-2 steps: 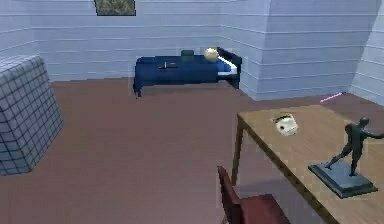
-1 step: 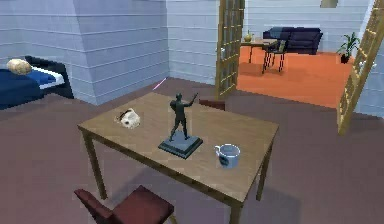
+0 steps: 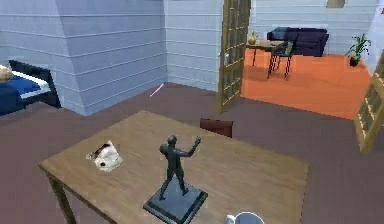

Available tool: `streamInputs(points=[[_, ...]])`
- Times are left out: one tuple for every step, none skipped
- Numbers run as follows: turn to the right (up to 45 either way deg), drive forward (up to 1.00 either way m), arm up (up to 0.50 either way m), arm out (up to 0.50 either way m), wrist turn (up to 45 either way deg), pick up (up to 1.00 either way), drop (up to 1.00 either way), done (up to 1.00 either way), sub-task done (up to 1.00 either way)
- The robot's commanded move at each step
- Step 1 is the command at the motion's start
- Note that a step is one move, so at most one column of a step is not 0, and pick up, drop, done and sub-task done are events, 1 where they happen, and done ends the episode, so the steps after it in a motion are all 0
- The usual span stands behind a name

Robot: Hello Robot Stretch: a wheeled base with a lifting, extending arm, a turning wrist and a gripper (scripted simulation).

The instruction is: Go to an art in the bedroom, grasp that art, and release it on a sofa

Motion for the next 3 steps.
streamInputs(points=[[-45.0, 0.0, 0.0, 0.0, 0.0, 0.0, 0.0, 0.0, 0.0], [-45.0, 0.0, 0.0, 0.0, 0.0, 0.0, 0.0, 0.0, 0.0], [0.0, 0.0, 0.5, 0.0, 0.0, 0.0, 0.0, 0.0, 0.0]])
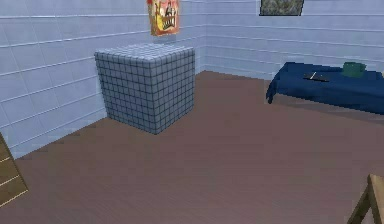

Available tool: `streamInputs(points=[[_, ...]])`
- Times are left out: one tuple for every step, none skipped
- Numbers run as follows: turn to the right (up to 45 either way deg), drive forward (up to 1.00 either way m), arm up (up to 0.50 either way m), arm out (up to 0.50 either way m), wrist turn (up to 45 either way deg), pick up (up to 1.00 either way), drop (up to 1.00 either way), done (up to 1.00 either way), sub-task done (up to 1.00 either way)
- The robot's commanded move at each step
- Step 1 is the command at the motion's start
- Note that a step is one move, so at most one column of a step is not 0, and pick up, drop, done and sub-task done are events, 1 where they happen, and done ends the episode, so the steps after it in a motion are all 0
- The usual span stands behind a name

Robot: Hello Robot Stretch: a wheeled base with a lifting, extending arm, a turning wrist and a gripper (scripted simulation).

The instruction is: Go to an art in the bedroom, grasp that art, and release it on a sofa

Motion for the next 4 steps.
streamInputs(points=[[0.0, 0.0, 0.32, 0.0, 0.0, 0.0, 0.0, 0.0, 0.0], [0.0, 0.0, 0.0, 0.18, 0.0, 0.0, 0.0, 0.0, 0.0], [0.0, 0.0, 0.0, 0.0, 45.0, 0.0, 0.0, 0.0, 0.0], [0.0, 0.0, 0.0, 0.0, 45.0, 0.0, 0.0, 0.0, 0.0]])
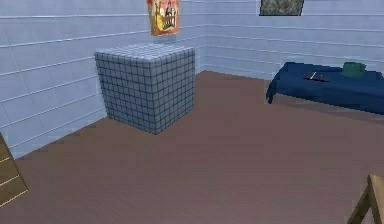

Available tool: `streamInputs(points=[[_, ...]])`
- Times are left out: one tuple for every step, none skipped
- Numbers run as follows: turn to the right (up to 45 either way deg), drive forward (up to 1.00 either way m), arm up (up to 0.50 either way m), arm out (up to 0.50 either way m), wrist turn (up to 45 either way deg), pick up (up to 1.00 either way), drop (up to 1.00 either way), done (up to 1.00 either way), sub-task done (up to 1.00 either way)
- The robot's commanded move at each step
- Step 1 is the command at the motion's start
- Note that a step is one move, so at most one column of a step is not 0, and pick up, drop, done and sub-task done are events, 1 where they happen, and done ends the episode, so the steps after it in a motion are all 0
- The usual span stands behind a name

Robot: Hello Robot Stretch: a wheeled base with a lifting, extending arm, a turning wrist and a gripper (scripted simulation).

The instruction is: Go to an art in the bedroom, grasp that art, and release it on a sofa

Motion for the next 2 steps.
streamInputs(points=[[0.0, 0.0, 0.0, 0.0, 45.0, 0.0, 0.0, 0.0, 0.0], [0.0, 0.0, 0.0, 0.0, 27.0, 0.0, 0.0, 0.0, 0.0]])
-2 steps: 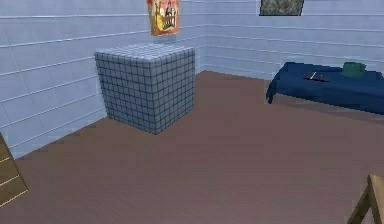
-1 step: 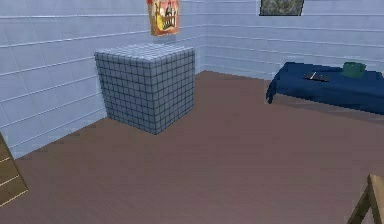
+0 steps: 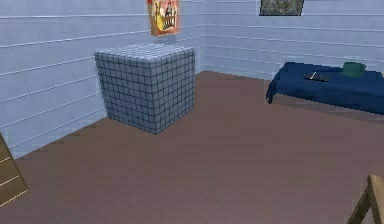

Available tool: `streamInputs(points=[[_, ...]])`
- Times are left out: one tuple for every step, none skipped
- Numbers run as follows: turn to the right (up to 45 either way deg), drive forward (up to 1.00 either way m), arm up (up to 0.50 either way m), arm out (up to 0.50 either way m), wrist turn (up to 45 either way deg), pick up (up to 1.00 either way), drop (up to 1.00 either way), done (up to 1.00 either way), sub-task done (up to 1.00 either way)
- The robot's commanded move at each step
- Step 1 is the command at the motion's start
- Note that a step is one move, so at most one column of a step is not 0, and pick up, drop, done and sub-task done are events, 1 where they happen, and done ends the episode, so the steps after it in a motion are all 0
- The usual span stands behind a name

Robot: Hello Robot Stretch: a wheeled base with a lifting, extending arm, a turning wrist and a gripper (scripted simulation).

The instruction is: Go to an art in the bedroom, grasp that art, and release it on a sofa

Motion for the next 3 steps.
streamInputs(points=[[0.0, 0.0, -0.3, 0.0, 0.0, 0.0, 0.0, 0.0, 0.0], [0.0, 0.0, 0.0, 0.0, 0.0, 1.0, 0.0, 0.0, 0.0], [0.0, 0.0, 0.1, 0.0, 0.0, 0.0, 0.0, 0.0, 0.0]])
